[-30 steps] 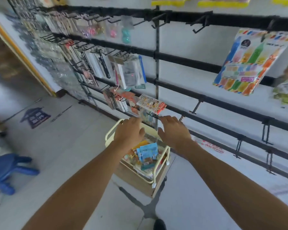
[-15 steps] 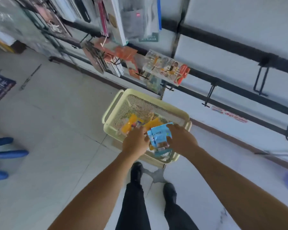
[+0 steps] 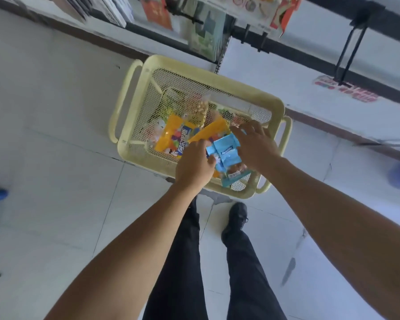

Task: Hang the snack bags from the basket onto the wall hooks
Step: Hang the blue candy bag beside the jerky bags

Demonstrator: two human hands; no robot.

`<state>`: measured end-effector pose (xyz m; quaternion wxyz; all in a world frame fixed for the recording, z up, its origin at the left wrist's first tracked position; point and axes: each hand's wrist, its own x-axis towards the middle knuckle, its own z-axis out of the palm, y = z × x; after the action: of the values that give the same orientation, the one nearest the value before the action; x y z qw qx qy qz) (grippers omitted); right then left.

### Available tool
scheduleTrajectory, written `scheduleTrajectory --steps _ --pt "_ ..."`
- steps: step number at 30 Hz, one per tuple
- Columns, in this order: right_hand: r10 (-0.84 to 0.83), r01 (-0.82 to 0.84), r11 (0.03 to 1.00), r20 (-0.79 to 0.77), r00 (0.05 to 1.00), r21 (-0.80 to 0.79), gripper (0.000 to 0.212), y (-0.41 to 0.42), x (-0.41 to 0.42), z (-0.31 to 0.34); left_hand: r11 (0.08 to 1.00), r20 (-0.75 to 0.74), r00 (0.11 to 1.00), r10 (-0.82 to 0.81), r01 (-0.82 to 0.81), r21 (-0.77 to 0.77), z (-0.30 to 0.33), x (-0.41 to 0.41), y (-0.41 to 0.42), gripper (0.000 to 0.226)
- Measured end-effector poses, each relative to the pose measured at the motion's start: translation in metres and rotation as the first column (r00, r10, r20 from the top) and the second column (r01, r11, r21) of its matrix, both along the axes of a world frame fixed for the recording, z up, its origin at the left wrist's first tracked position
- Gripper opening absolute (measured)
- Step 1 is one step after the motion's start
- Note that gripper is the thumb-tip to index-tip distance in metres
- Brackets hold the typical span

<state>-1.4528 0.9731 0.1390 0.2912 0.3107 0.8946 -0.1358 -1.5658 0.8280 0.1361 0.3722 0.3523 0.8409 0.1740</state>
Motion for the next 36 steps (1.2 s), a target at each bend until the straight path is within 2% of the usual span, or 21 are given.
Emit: scheduleTrajectory --steps 3,5,8,12,14,16,18,22,26,32,36 --pt "0.061 -0.060 0.994 -0.008 0.998 0.092 0.049 0.001 0.005 0.002 1.000 -0.004 1.000 -0.005 0.004 -0.008 -0.003 0.002 0.005 0.036" --pt "0.062 -0.057 0.995 -0.050 0.997 0.082 0.037 0.003 0.008 0.010 1.000 -0.002 1.000 -0.008 0.008 -0.005 -0.001 0.005 0.008 0.041" --pt "-0.019 0.017 1.000 -0.107 0.994 -0.022 0.027 0.008 0.012 0.032 1.000 0.023 1.000 0.001 -0.002 0.020 0.009 0.010 0.013 0.050" --pt "-0.205 0.160 0.961 -0.193 0.960 -0.225 0.031 0.019 0.019 0.078 0.996 0.130 0.991 0.038 -0.048 0.074 0.033 0.016 0.020 0.055" --pt "-0.256 0.181 0.932 -0.215 0.943 -0.315 0.032 0.024 0.023 0.105 0.991 0.169 0.985 0.033 -0.054 0.121 0.050 0.019 0.023 0.050" --pt "-0.297 0.194 0.907 -0.242 0.924 -0.372 0.032 0.029 0.030 0.132 0.980 0.208 0.976 0.062 -0.099 0.171 0.073 0.021 0.027 0.035" --pt "-0.363 0.229 0.881 -0.281 0.888 -0.415 0.031 0.033 0.039 0.159 0.968 0.224 0.972 0.068 -0.118 0.220 0.101 0.023 0.032 0.023" --pt "-0.388 0.212 0.881 -0.389 0.835 -0.424 0.011 0.038 0.063 0.213 0.950 0.336 0.942 0.019 -0.122 0.289 0.162 0.038 0.035 0.021" --pt "-0.432 0.204 0.873 -0.508 0.745 -0.443 0.005 0.037 0.088 0.261 0.904 0.356 0.932 0.067 -0.208 0.374 0.220 0.062 0.032 0.015" --pt "-0.412 0.184 0.897 -0.613 0.674 -0.401 0.011 0.031 0.124 0.328 0.829 0.405 0.911 0.078 -0.285 0.481 0.290 0.099 0.028 0.010" --pt "-0.535 0.224 0.840 -0.682 0.498 -0.495 0.010 0.029 0.149 0.373 0.767 0.482 0.874 0.057 -0.347 0.540 0.335 0.119 0.031 0.008"
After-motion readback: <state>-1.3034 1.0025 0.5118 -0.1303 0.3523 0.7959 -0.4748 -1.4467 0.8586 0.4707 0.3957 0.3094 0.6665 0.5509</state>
